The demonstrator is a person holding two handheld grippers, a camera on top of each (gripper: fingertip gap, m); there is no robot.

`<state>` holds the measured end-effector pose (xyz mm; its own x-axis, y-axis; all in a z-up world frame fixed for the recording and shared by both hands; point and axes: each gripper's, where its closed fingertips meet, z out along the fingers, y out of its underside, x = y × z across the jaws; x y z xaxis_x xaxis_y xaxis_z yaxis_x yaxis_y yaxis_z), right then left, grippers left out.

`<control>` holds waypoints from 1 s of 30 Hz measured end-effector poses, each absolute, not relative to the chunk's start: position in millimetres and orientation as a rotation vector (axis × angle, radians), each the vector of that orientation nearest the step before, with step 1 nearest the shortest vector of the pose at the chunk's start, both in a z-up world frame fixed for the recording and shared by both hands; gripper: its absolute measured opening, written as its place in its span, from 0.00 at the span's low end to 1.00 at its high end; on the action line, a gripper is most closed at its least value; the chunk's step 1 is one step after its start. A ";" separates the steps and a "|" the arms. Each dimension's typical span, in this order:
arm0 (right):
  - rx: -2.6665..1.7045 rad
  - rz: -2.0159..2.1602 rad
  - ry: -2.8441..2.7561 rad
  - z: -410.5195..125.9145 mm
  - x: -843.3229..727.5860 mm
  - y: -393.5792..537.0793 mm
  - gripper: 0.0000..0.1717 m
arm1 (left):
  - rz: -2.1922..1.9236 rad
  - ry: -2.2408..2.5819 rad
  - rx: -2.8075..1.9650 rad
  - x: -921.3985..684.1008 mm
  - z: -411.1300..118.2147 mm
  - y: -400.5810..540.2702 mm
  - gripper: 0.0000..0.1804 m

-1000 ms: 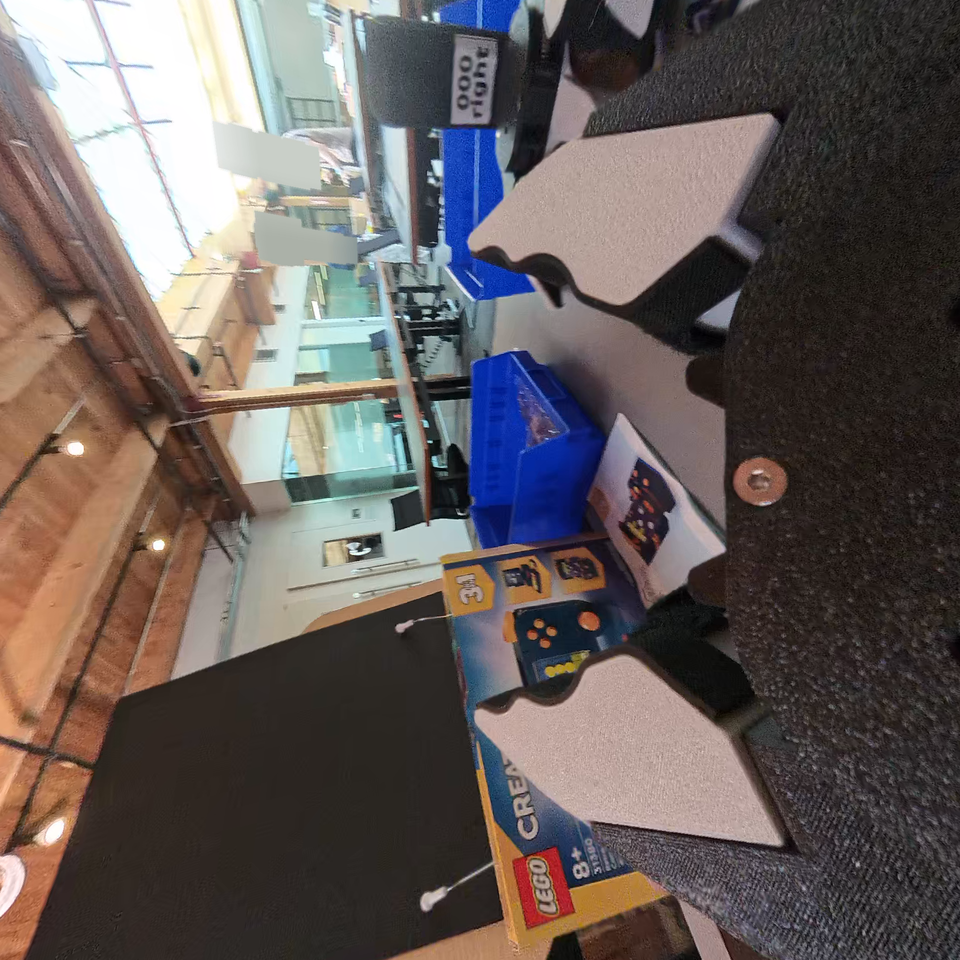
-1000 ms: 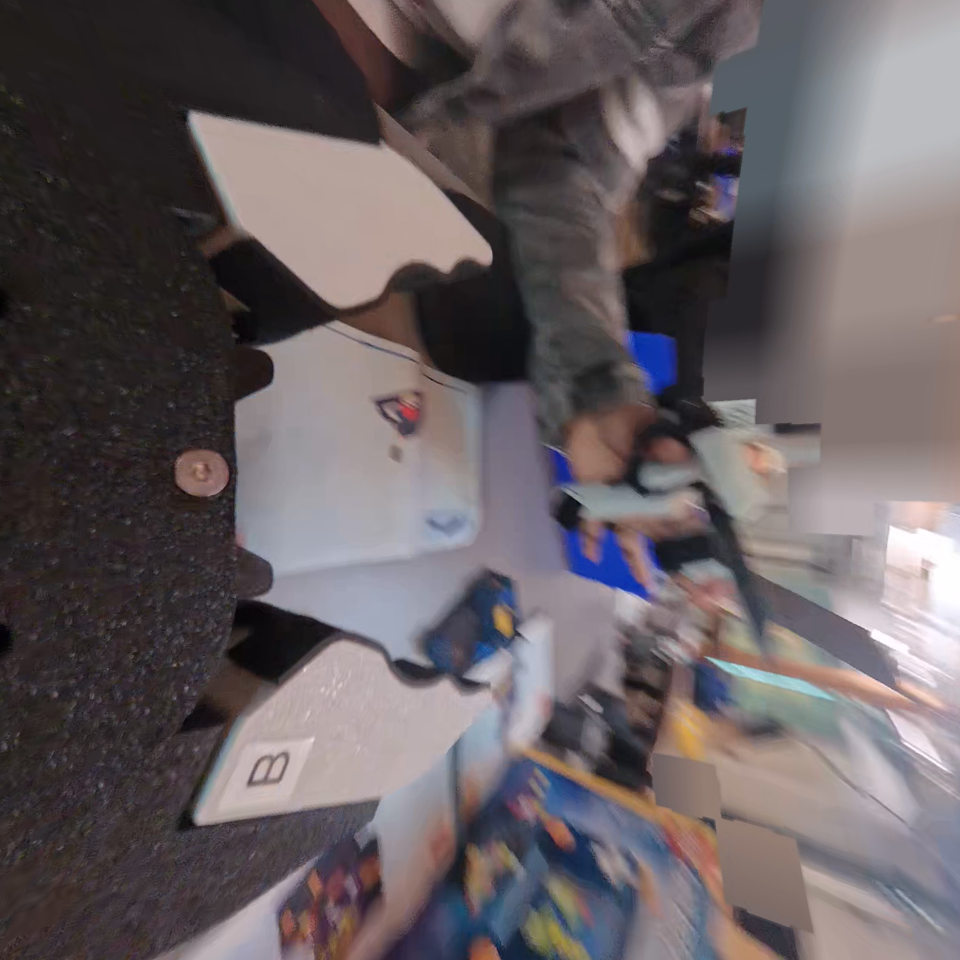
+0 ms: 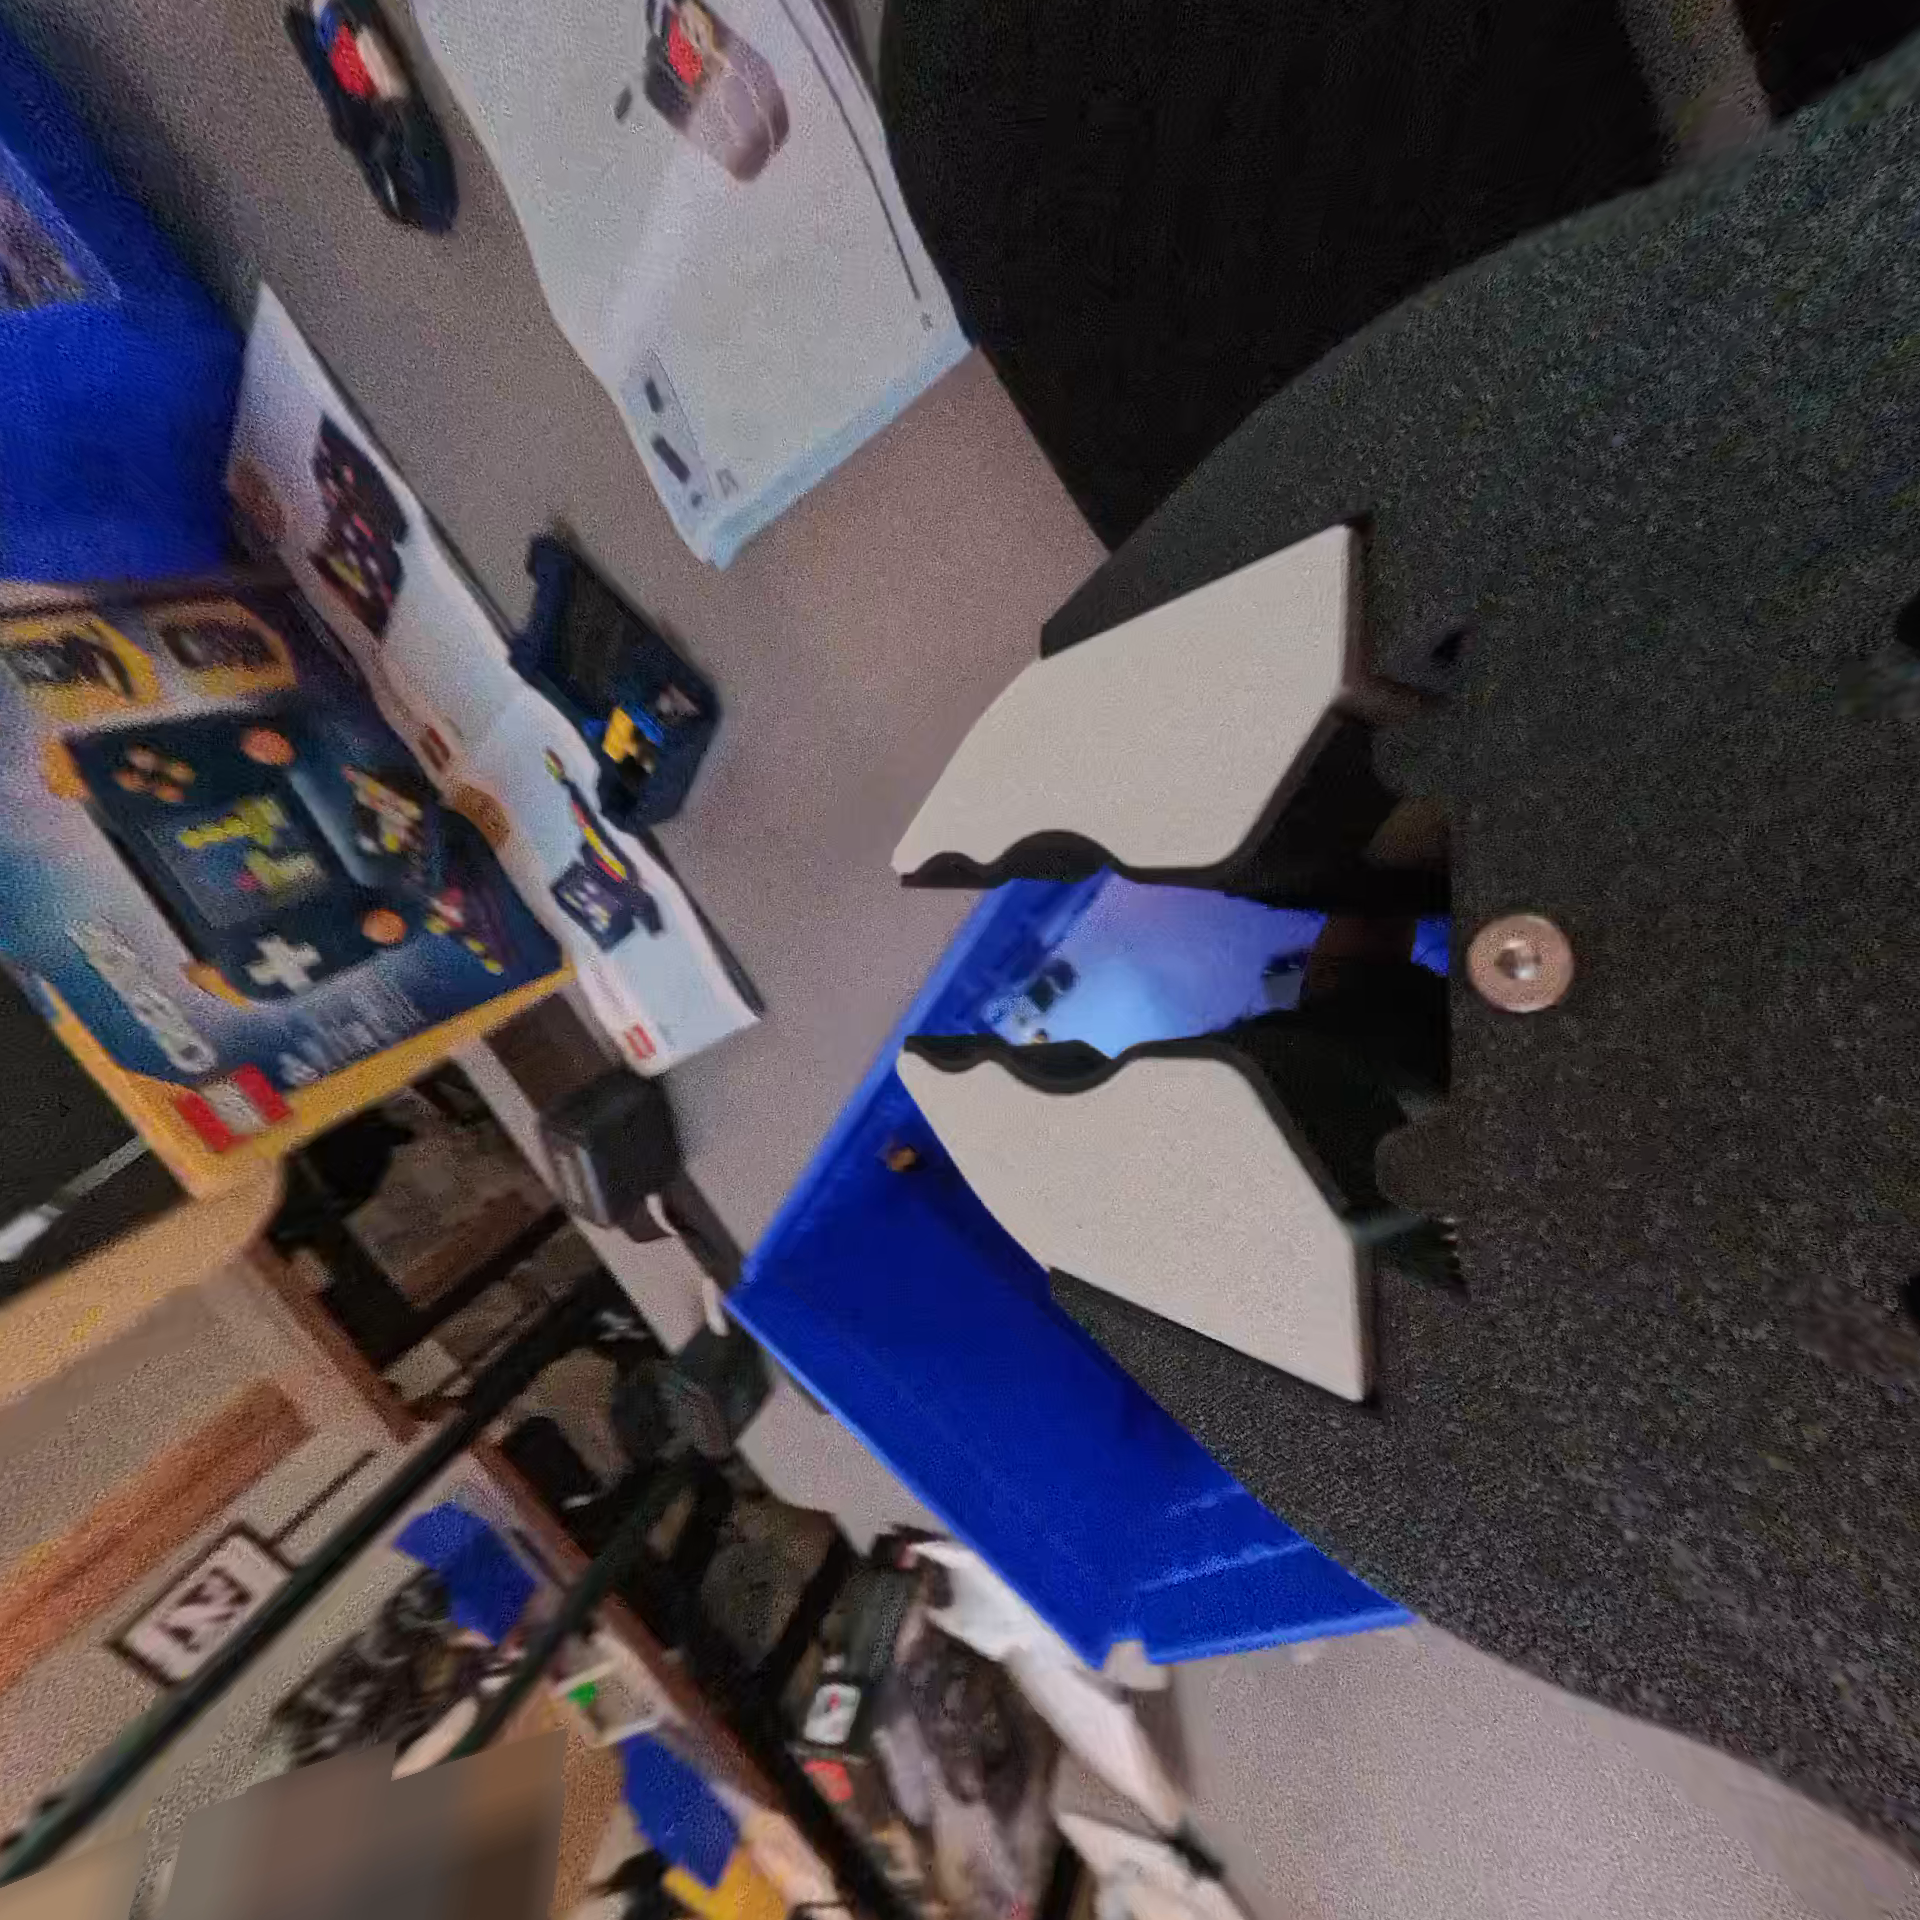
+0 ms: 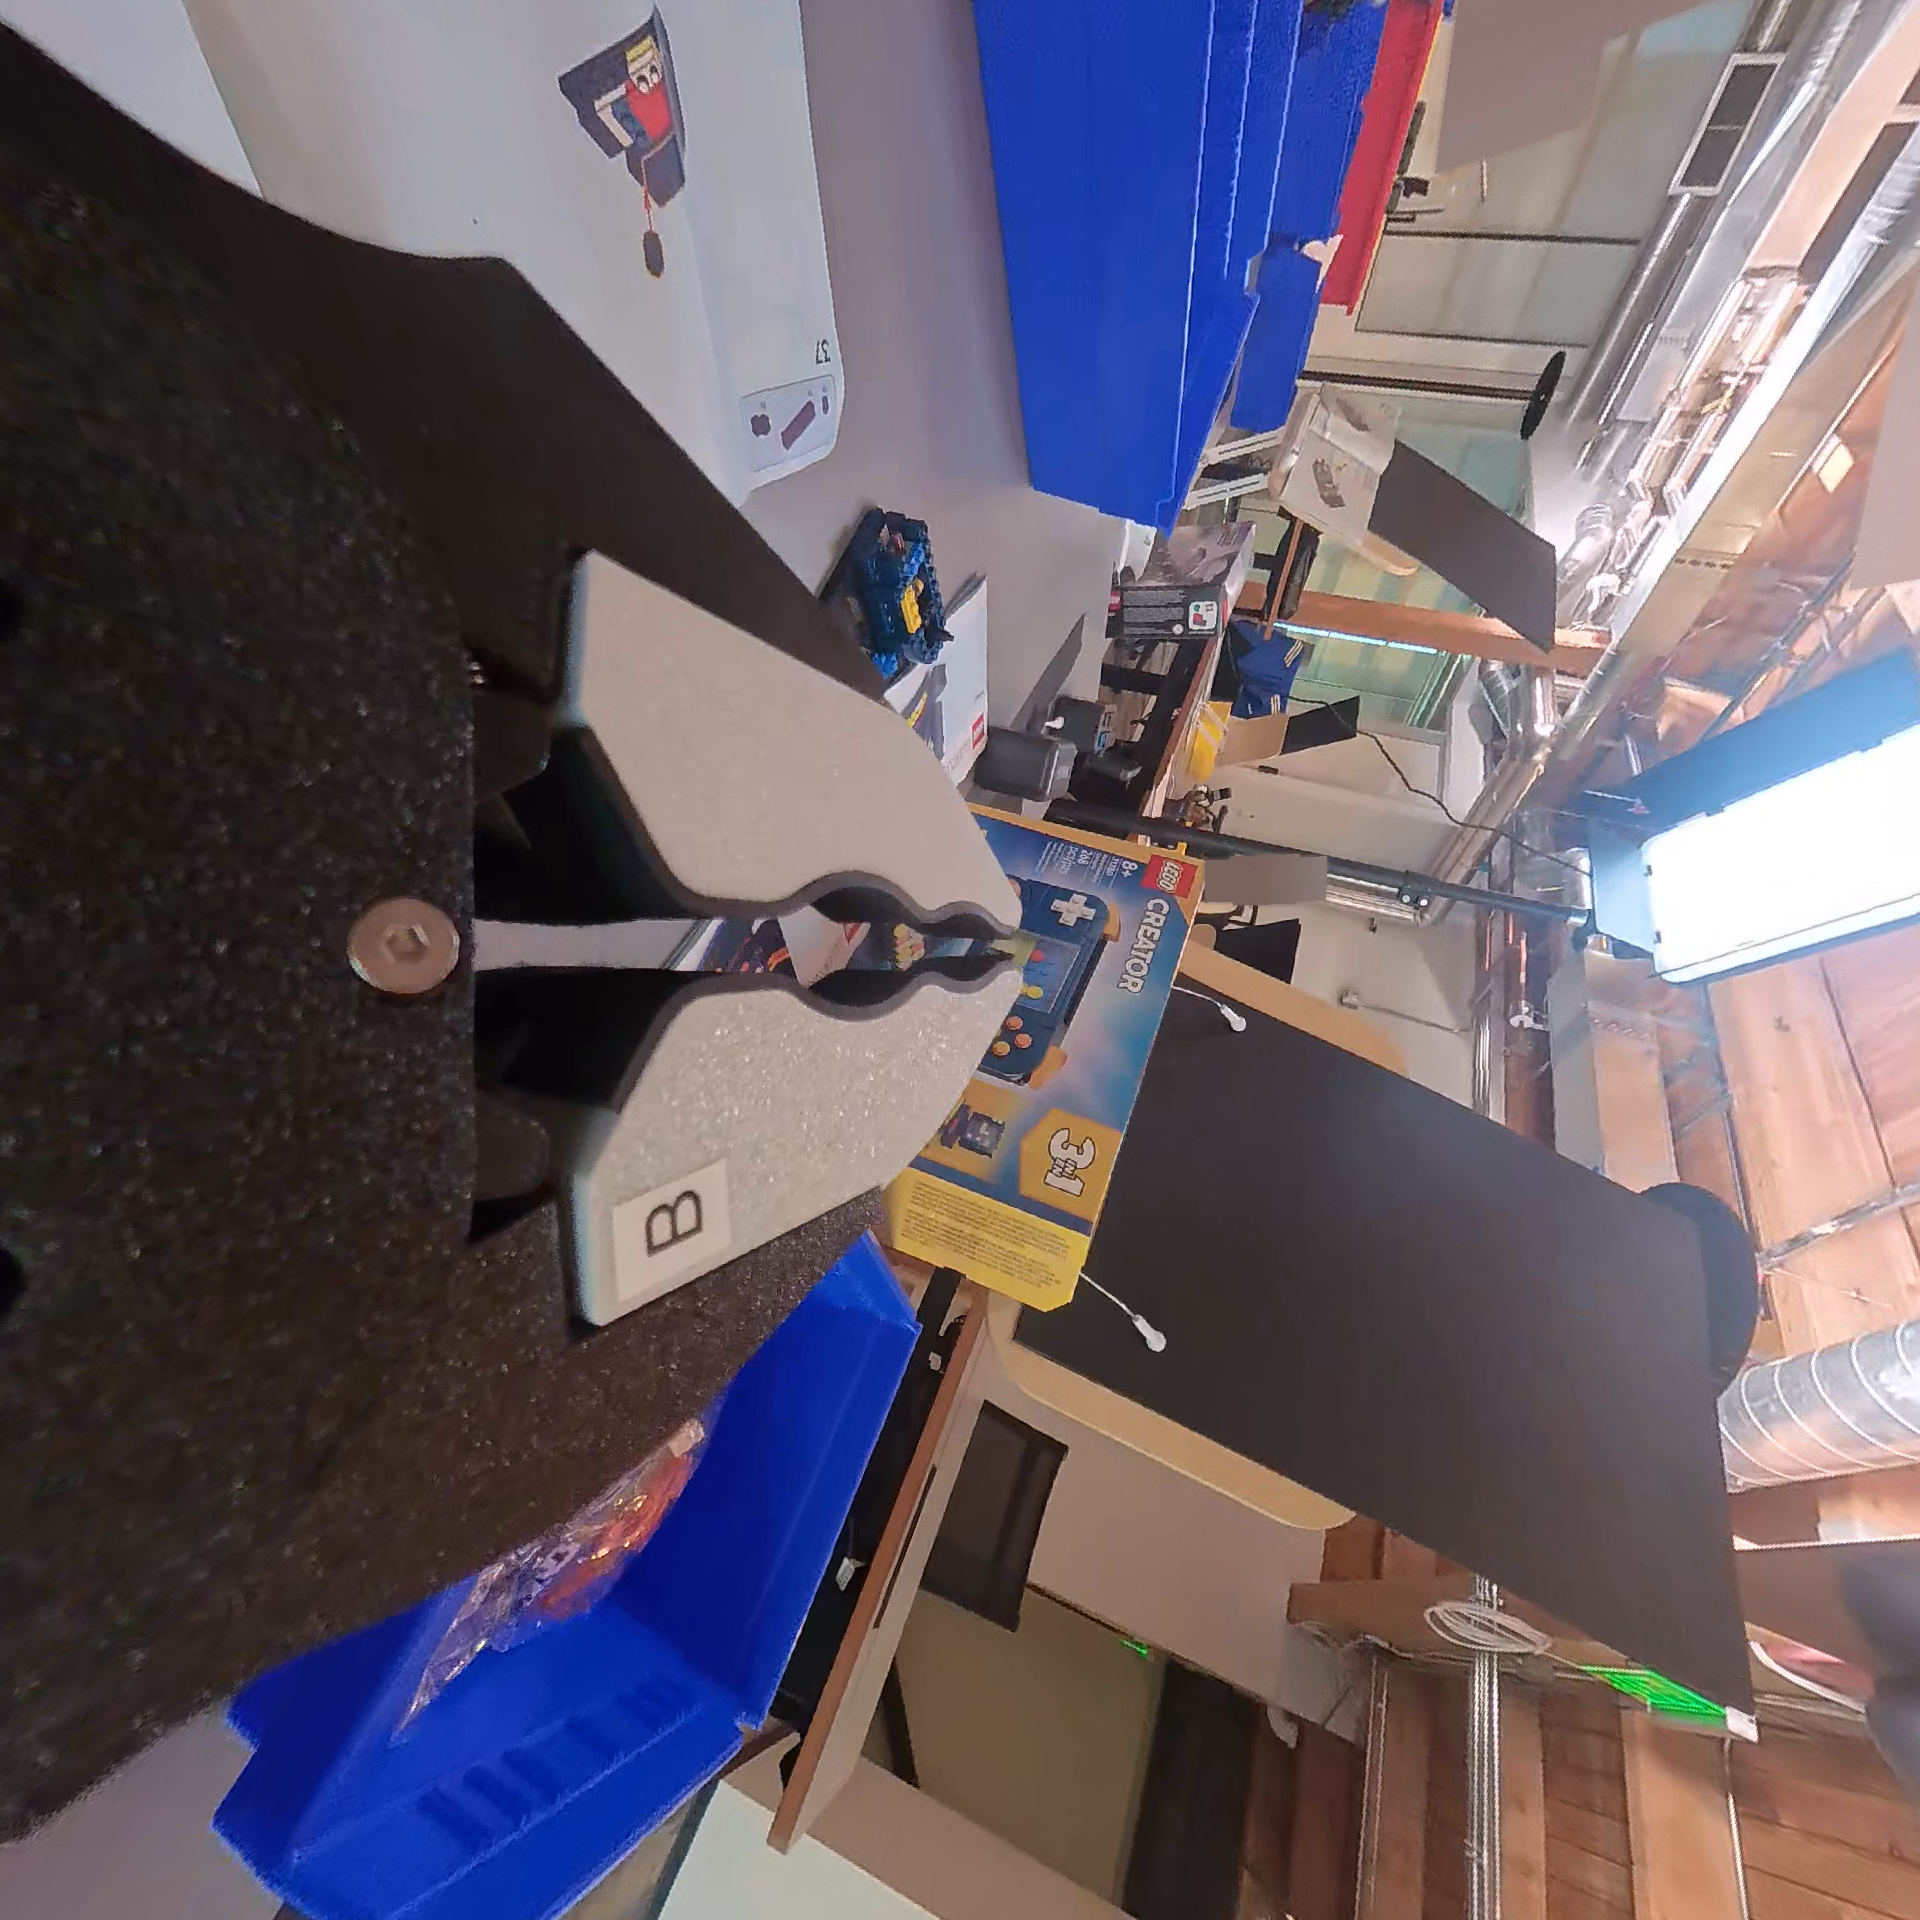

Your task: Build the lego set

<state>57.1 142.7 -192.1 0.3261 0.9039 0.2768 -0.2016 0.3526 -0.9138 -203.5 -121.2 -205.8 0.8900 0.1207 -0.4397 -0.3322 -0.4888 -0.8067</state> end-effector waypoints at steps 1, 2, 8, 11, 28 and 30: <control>-0.921 0.871 -0.950 -193.4 56.4 143.5 0.01 | 0.504 0.035 -2.081 -223.4 -212.7 -141.6 0.18; -0.927 0.866 -0.954 -195.2 55.5 144.2 0.01 | 0.427 -0.069 -2.159 -234.3 -226.3 -157.9 0.24; -0.954 0.805 -0.986 -205.2 52.7 149.1 0.02 | 0.073 -0.034 -2.464 -204.3 -308.6 -146.8 0.28; -0.956 0.784 -0.998 -207.2 52.6 150.3 0.02 | 0.075 0.164 -2.456 -172.1 -318.5 -114.2 0.29; -0.962 0.777 -1.036 -209.3 50.6 148.1 0.04 | 0.436 0.136 -1.933 -183.9 -183.9 -138.2 0.10; -0.966 0.779 -1.043 -211.4 49.2 147.5 0.05 | 0.370 0.155 -2.024 -186.6 -202.5 -146.8 0.11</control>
